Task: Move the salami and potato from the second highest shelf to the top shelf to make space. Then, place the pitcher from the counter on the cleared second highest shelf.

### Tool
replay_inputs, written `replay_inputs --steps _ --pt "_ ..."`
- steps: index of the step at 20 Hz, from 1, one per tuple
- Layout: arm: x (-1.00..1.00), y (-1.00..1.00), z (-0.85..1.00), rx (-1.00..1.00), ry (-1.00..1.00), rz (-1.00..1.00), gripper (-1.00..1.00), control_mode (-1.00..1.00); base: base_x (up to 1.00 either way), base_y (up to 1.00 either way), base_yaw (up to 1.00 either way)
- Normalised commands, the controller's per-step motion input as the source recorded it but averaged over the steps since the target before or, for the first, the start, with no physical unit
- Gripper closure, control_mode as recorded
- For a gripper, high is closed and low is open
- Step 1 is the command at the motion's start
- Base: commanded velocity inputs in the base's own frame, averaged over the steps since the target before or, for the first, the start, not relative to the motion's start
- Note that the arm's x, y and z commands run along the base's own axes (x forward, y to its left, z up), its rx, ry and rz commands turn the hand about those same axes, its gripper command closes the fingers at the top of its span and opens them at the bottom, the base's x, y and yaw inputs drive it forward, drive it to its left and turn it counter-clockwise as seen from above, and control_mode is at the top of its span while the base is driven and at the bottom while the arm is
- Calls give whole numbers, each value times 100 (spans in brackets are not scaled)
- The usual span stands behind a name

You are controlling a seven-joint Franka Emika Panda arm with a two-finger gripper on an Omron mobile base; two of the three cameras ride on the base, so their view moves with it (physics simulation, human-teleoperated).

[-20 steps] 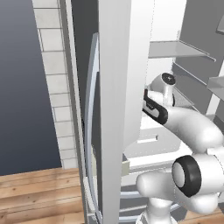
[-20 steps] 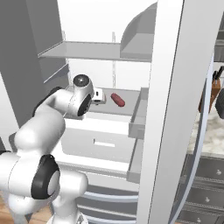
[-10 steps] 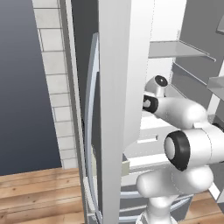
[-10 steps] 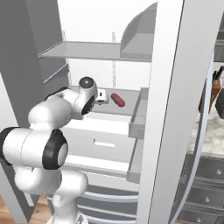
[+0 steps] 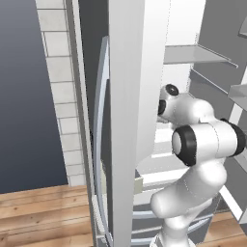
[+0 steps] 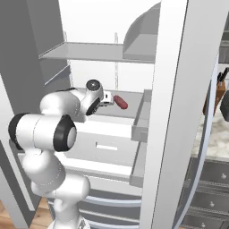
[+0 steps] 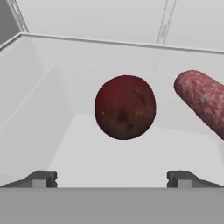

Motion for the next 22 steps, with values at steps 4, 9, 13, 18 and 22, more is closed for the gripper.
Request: replay_inputs --steps 4,9,13,18,22 --pt "44 0 -16 0 0 0 -100 -100 0 0 0" --pt "42 0 -17 0 0 0 -100 -100 0 0 0" --pt "42 0 -17 0 0 0 -100 -100 0 0 0" --pt "41 0 -19 0 0 0 -100 -100 0 0 0" --pt "33 0 -30 0 0 0 100 -100 0 0 0"
